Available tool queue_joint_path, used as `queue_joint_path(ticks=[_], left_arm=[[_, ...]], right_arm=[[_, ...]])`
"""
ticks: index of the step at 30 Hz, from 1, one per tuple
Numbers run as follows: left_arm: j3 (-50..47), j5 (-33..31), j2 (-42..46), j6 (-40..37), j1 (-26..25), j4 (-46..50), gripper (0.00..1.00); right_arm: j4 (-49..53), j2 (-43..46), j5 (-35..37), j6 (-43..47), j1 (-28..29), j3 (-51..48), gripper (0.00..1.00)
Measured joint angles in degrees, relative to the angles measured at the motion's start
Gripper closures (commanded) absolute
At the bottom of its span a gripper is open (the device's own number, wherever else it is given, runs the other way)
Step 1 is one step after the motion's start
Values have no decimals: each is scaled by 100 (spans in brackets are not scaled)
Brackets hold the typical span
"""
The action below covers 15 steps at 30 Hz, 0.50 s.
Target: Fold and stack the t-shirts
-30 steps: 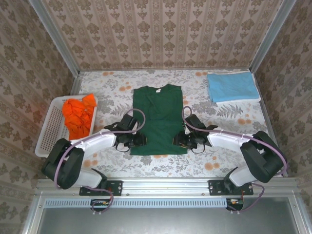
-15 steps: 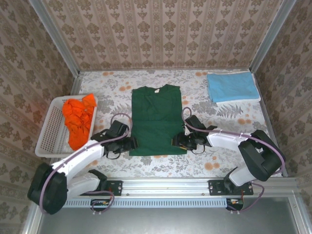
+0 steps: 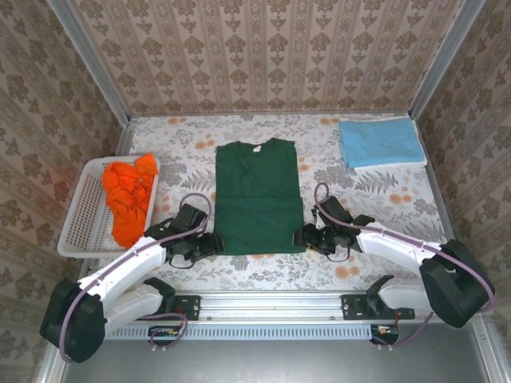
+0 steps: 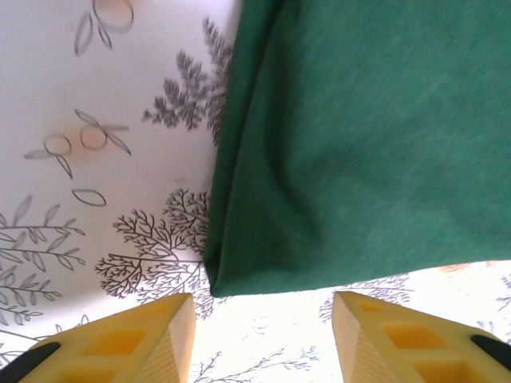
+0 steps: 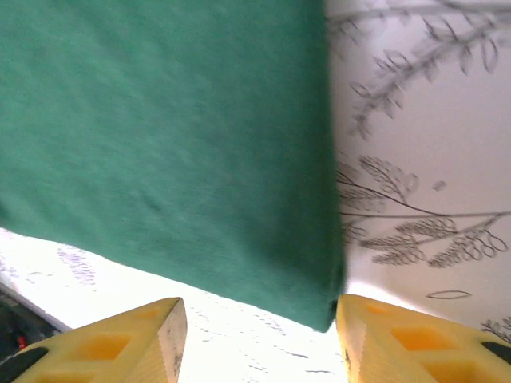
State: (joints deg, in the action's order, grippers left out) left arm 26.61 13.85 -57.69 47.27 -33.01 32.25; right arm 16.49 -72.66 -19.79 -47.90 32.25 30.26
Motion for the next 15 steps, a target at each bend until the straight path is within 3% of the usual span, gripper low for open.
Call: queue_joint_path(ticks=[9,15], left_arm=[[-72,166,-507,164,0,-533,54],[-72,203,-848,203,0,-907,71]], right_arm=[[7,-238,-33,4,-11,-59,55],[114,-372,0,72,-50,-4,68]])
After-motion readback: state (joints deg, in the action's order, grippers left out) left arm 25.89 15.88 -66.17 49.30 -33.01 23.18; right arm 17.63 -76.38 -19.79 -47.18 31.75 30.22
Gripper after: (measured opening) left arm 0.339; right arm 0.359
